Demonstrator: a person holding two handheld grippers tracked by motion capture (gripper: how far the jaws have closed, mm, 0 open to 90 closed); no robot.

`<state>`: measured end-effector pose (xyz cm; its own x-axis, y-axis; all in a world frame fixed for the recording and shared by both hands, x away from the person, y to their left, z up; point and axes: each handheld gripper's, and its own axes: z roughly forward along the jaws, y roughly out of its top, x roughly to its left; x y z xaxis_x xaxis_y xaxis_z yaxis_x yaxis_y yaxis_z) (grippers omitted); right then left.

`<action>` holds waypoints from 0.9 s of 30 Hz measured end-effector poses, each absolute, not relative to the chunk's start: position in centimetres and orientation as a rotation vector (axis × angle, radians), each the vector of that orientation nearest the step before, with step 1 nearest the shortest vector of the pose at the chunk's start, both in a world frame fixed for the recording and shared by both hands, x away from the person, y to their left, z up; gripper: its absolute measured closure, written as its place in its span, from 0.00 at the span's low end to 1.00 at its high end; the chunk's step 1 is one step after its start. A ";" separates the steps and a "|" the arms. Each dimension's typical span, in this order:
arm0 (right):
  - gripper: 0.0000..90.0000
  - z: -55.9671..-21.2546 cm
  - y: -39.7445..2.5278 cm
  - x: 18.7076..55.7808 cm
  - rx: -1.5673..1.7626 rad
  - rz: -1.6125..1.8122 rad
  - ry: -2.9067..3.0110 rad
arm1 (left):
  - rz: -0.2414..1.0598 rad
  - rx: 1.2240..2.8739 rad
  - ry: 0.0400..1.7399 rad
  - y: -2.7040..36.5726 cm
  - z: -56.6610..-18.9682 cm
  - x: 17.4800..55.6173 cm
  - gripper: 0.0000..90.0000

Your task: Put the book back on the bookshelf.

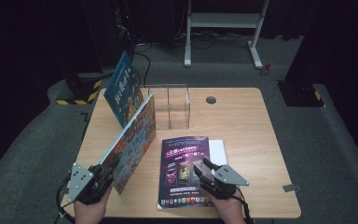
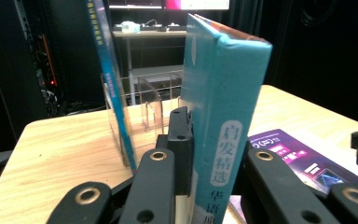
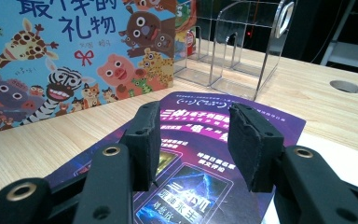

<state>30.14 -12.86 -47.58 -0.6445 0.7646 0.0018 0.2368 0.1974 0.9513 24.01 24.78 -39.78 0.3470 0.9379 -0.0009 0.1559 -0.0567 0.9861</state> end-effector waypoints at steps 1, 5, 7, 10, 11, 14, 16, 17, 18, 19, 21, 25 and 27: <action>0.60 -47.6 -12.9 30.2 0.928 1.454 1.998 | 0.888 1.502 1.049 25.0 -39.7 24.1 0.88; 0.60 -47.6 -12.9 30.2 0.928 1.454 1.999 | 0.896 1.518 1.060 25.6 -39.6 24.3 0.88; 0.60 -47.6 -12.9 30.2 0.930 1.452 2.001 | 0.907 1.528 1.054 25.6 -39.5 24.4 0.88; 0.60 -47.7 -12.8 30.2 0.924 1.450 2.004 | 0.930 1.550 1.034 25.5 -39.5 24.3 0.87; 0.60 -47.7 -12.8 30.2 0.928 1.449 2.006 | 0.944 1.548 1.039 25.4 -39.6 24.3 0.87; 0.60 -47.7 -12.8 30.2 0.929 1.448 2.010 | 0.918 1.549 1.030 25.5 -39.5 24.3 0.88; 0.60 -47.7 -12.7 30.2 0.932 1.447 2.013 | 0.920 1.551 1.021 25.5 -39.6 24.3 0.88; 0.60 -47.8 -12.7 30.2 0.928 1.447 2.014 | 0.914 1.548 1.018 25.5 -39.6 24.3 0.88; 0.60 -47.8 -12.7 30.3 0.929 1.446 2.017 | 0.906 1.544 1.014 25.6 -39.7 24.3 0.88; 0.60 -47.8 -12.7 30.3 0.930 1.445 2.018 | 0.901 1.543 1.006 25.7 -39.7 24.3 0.88; 0.60 -47.8 -12.7 30.2 0.929 1.446 2.019 | 0.900 1.543 0.998 25.7 -39.7 24.4 0.88; 0.60 -47.9 -12.6 30.3 0.931 1.446 2.024 | 0.892 1.541 0.991 25.9 -39.8 24.4 0.88; 0.60 -47.9 -12.6 30.3 0.933 1.445 2.027 | 0.890 1.541 0.993 26.0 -39.7 24.5 0.88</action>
<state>30.30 -12.61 -47.89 -0.6533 0.7571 0.0057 0.2525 0.2107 0.9444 24.50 25.97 -39.75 0.3788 0.9244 0.0439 0.1445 -0.1059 0.9838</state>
